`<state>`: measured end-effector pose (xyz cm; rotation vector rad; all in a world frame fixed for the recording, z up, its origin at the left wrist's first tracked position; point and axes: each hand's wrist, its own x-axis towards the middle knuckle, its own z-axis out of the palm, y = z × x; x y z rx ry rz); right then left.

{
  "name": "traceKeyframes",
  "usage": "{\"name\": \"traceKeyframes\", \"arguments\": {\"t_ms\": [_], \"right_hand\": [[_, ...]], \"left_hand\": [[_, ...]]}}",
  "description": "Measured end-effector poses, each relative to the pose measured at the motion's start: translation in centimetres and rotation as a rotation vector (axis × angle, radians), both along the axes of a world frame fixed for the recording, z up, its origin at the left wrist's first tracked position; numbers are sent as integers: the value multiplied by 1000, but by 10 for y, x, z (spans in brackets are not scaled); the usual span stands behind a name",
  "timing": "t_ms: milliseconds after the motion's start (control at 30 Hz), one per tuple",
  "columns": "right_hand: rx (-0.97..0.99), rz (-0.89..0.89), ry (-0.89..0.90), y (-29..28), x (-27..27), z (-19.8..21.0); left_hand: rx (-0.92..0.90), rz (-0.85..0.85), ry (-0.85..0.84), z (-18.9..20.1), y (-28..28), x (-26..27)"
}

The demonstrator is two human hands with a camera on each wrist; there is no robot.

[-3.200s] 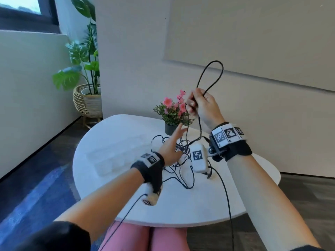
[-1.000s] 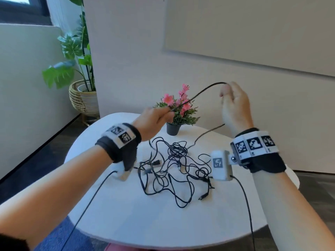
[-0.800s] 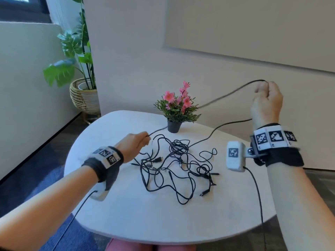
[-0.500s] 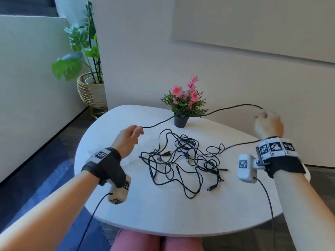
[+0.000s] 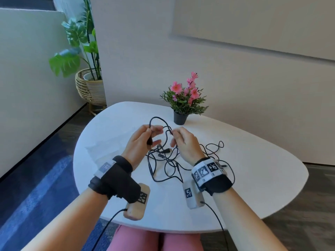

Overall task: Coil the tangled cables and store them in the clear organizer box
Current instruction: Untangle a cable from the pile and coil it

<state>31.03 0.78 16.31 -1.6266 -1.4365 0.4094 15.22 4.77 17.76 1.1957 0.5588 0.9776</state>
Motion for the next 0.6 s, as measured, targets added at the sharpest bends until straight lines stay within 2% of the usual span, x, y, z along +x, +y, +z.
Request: {"name": "traceKeyframes", "arguments": {"t_ms": [67, 100, 233, 367, 500, 600], "right_hand": [[23, -3, 183, -2, -4, -5], [27, 13, 211, -3, -7, -8], [-8, 146, 144, -10, -25, -13], [-122, 302, 187, -18, -30, -12], [-311, 351, 117, -34, -15, 11], [-239, 307, 64, -41, 2, 38]], "left_hand": [[-99, 37, -86, 0, 2, -4], [-128, 49, -116, -1, 4, -5], [-179, 71, -192, 2, 9, -1], [-245, 184, -235, 8, 15, 1], [-192, 283, -84, 11, 26, -14], [-22, 203, 156, 6, 29, -22]]}}
